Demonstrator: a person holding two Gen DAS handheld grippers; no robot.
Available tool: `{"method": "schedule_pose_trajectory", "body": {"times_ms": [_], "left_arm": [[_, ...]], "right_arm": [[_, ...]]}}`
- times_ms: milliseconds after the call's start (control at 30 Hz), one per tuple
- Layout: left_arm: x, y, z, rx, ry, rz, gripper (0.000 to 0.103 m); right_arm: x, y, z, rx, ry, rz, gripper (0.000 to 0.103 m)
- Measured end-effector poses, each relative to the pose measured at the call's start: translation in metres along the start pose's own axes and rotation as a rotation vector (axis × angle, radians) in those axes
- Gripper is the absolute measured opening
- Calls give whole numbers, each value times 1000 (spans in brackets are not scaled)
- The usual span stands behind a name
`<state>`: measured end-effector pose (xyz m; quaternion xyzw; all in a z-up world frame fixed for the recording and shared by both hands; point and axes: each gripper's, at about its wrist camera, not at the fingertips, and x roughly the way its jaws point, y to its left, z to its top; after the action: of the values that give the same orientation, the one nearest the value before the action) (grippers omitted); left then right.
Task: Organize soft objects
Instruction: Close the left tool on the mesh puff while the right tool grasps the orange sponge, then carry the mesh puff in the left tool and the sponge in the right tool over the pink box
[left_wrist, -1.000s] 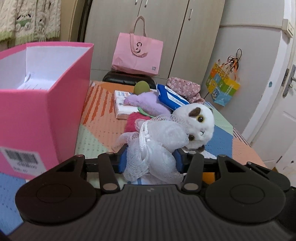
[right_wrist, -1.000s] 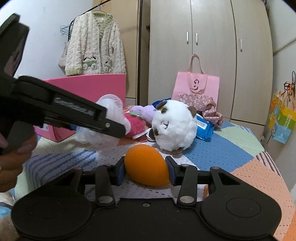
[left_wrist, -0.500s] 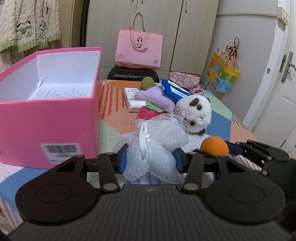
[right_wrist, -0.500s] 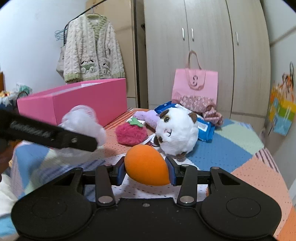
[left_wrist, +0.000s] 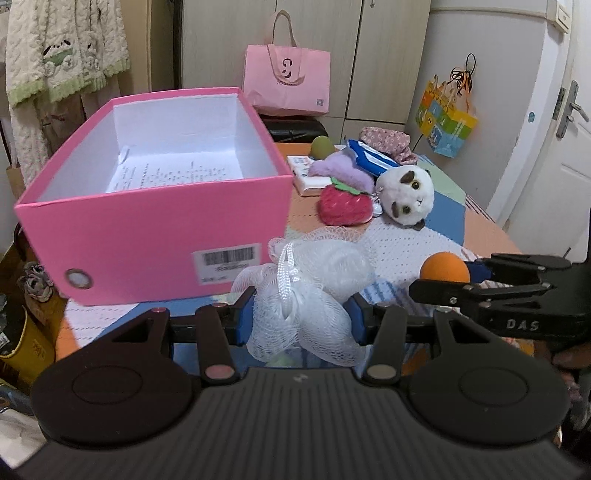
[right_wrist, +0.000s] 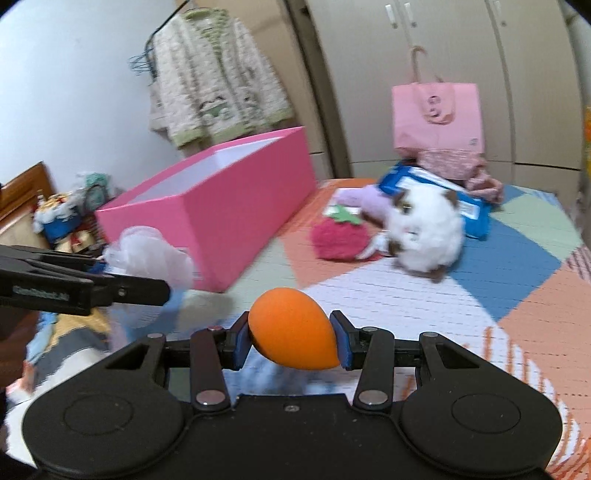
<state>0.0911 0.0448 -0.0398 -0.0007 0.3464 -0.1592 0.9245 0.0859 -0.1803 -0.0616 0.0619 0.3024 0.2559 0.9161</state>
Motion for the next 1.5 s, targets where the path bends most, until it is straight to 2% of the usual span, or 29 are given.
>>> {"method": "schedule_pose_trajectory", "body": {"times_ms": [167, 233, 333, 633, 867, 1067, 1200, 1300, 1400, 1500], "left_arm": [[-12, 17, 5, -27, 40, -40, 48], [-14, 28, 5, -58, 79, -75, 48], [-16, 43, 6, -110, 121, -114, 48], [-36, 67, 32, -152, 155, -188, 48], [-54, 77, 69, -95, -5, -188, 47], [-37, 87, 106, -59, -65, -166, 48], [-13, 98, 129, -67, -60, -133, 48], [12, 109, 142, -80, -34, -95, 48], [40, 118, 152, -71, 5, -75, 48], [66, 126, 161, -62, 56, -40, 47]], "right_arm": [[1, 22, 17, -12, 59, 94, 50], [9, 28, 27, 35, 135, 161, 50], [17, 39, 37, 59, 184, 257, 50], [30, 68, 81, -9, 224, 368, 50], [32, 89, 129, -203, 213, 340, 50], [49, 92, 159, -322, 110, 250, 50], [73, 94, 171, -423, 55, 172, 50], [100, 93, 179, -499, 55, 135, 50], [140, 91, 186, -650, 84, 68, 50], [173, 84, 199, -683, 167, 96, 50]]}}
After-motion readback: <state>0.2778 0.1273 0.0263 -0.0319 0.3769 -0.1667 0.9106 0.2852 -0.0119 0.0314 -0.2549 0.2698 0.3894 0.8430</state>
